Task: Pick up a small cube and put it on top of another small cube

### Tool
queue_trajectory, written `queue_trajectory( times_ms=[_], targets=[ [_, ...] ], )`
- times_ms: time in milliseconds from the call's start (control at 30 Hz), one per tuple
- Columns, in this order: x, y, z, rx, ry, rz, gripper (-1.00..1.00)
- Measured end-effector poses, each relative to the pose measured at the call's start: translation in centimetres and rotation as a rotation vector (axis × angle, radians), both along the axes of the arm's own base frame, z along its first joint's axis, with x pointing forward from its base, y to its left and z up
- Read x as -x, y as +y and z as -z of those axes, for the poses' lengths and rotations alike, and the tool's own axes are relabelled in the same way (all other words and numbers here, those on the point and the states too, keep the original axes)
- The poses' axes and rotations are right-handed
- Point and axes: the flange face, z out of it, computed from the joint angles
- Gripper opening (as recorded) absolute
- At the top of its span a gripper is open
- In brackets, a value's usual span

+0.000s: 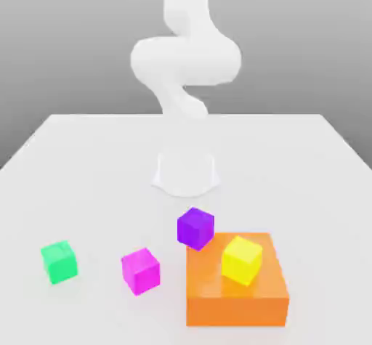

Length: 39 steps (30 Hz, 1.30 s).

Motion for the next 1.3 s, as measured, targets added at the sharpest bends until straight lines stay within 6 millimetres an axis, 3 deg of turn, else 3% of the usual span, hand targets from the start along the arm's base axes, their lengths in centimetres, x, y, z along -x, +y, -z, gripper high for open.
queue_trajectory(
  times_ms=[133,300,400,500,600,667,867,900,1133,1300],
  targets=[
    [-4.3,-1.8,9.9,-0.059,0.142,0.164,0.00],
    [-6.0,-4.7,22.4,-0.139,0.307,0.370,0.00],
    [-5.2,-6.3,29.9,-0.195,0.407,0.499,0.00],
    [-3.1,-7.4,37.0,-0.254,0.506,0.629,0.00],
    [-0.1,-8.2,43.0,-0.317,0.598,0.759,0.00],
    [1.5,-8.1,46.1,-0.346,0.640,0.816,0.00],
    [1.9,-8.0,51.9,-0.355,0.654,0.831,0.00],
    [2.0,-8.0,52.6,-0.354,0.655,0.831,-1.00],
    [2.0,-7.9,52.6,-0.354,0.653,0.831,-1.00],
    [1.8,-8.0,48.6,-0.356,0.652,0.831,-1.00]
  ],
)
